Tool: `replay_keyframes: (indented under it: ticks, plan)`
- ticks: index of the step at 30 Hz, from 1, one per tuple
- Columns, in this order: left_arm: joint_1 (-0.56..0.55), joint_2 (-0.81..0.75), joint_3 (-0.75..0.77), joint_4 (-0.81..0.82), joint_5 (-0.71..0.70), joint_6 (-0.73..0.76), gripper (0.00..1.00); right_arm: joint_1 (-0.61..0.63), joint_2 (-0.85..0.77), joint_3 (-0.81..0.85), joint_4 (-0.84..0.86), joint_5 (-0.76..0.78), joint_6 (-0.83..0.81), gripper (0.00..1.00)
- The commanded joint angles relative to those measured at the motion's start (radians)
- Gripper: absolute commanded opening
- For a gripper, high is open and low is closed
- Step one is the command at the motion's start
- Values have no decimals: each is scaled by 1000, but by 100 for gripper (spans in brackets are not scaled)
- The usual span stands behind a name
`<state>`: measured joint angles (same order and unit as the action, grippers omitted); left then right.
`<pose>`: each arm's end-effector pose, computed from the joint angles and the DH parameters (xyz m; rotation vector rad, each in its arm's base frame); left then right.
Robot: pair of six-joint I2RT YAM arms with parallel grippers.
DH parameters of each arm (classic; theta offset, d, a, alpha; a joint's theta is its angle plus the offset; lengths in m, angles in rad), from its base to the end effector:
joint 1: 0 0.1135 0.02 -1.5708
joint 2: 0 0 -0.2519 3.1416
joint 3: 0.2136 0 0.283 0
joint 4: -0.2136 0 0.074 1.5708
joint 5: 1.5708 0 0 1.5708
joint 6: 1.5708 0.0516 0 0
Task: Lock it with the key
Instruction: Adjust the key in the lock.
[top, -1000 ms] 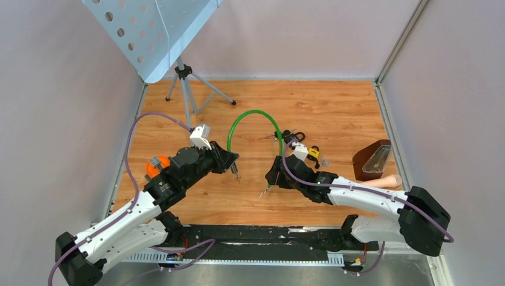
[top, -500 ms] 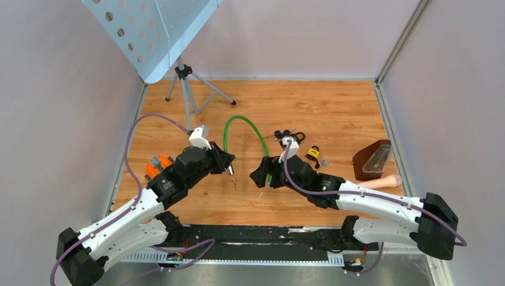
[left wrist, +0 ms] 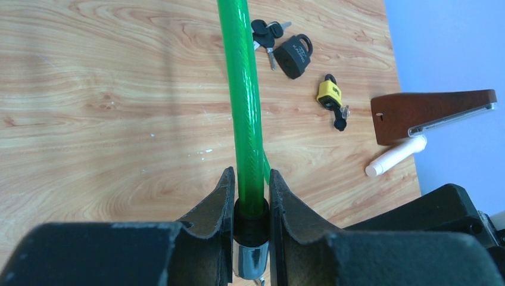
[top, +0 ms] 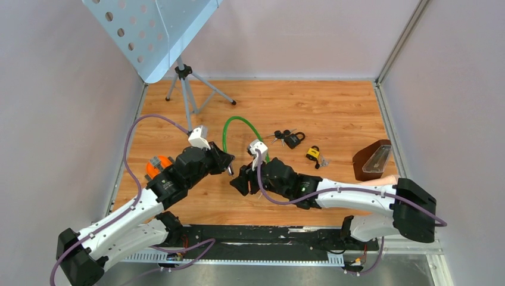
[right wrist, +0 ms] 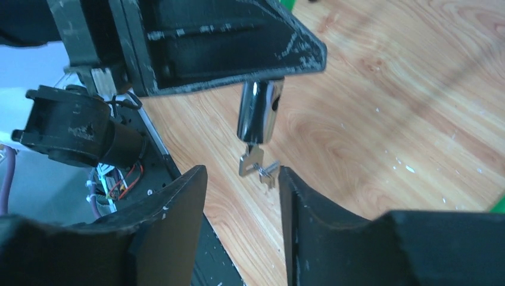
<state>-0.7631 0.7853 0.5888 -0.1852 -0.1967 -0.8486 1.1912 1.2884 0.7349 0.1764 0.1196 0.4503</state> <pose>0.1807 -0.1589 0.2500 -0.2235 2.0356 -0.8571 0.1291 0.3071 0.2150 -0.6711 1.9608 0.9450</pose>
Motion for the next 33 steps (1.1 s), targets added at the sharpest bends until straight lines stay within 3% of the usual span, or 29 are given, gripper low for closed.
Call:
replay_keyframes:
  ticks: [1, 6, 15, 19, 25, 33]
  plan:
    - [1, -25, 50, 37, -21, -20, 0, 9, 41, 86, 83, -9, -49, 44]
    - [1, -37, 56, 32, -23, -16, 0, 9, 74, 100, 55, -13, -23, 32]
    - [1, -38, 63, 30, -30, -11, 0, 10, 121, 119, 3, 43, 20, 45]
    - [1, -38, 65, 29, -33, -10, 0, 10, 164, 148, -27, 61, 33, 33]
    - [1, -42, 67, 26, -35, -1, 0, 8, 139, 101, 42, 11, 62, 1]
    - [1, -81, 34, 87, -21, 53, 0, -60, 54, -74, 295, -261, 170, 0]
